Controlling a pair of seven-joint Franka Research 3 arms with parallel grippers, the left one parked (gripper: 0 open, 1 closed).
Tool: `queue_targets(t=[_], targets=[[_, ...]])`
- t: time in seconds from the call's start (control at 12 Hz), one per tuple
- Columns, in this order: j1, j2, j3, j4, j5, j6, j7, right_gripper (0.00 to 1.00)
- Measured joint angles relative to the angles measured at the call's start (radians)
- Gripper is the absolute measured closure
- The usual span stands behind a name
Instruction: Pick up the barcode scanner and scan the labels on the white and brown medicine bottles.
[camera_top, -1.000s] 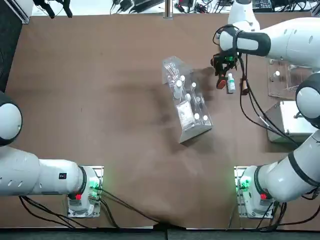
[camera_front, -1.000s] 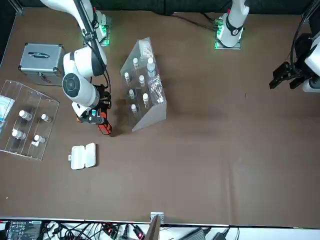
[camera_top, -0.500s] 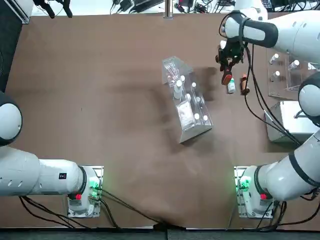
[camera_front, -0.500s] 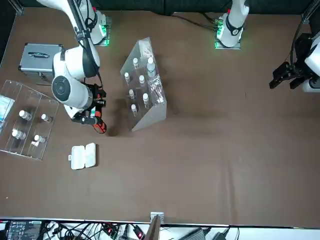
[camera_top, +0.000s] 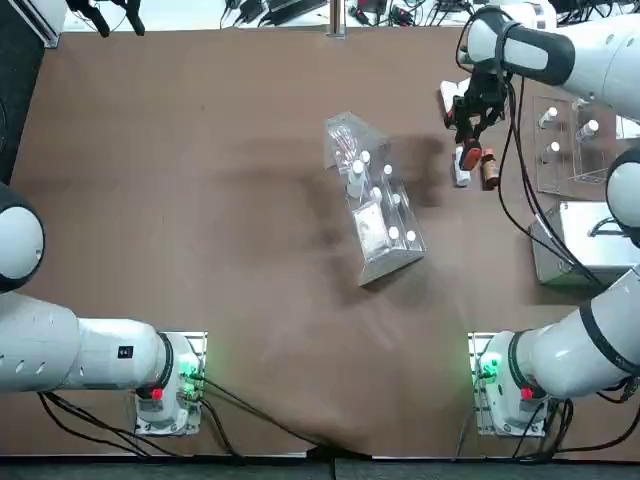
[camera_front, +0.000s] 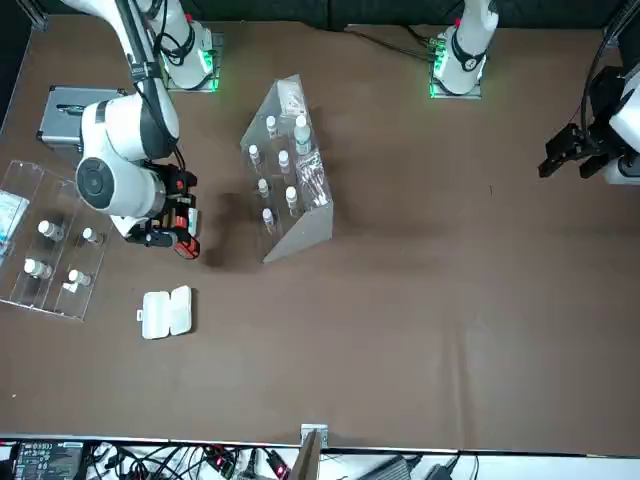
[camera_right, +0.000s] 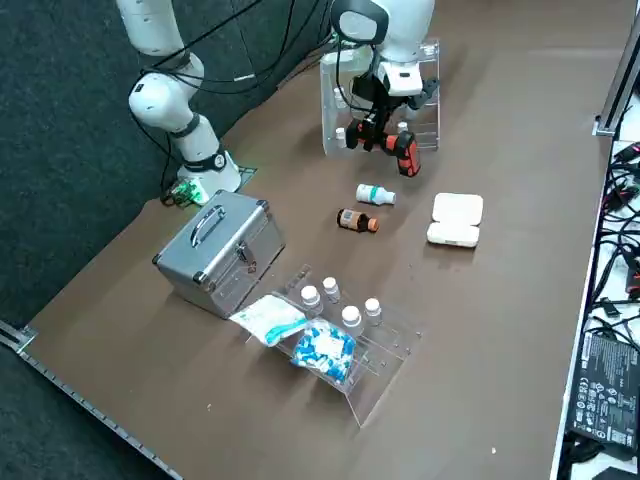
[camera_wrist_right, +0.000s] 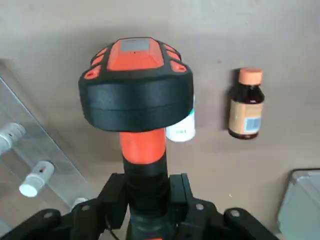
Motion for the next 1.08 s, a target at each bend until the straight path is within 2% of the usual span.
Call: queue_targets(t=[0.42, 1.08], targets=[[-0.011, -0.012, 0.000, -0.006, -0.003, -0.096, -0.012, 0.56], [-0.022, -0.097, 0.000, -0.137, -0.050, -0.105, -0.013, 0.56]])
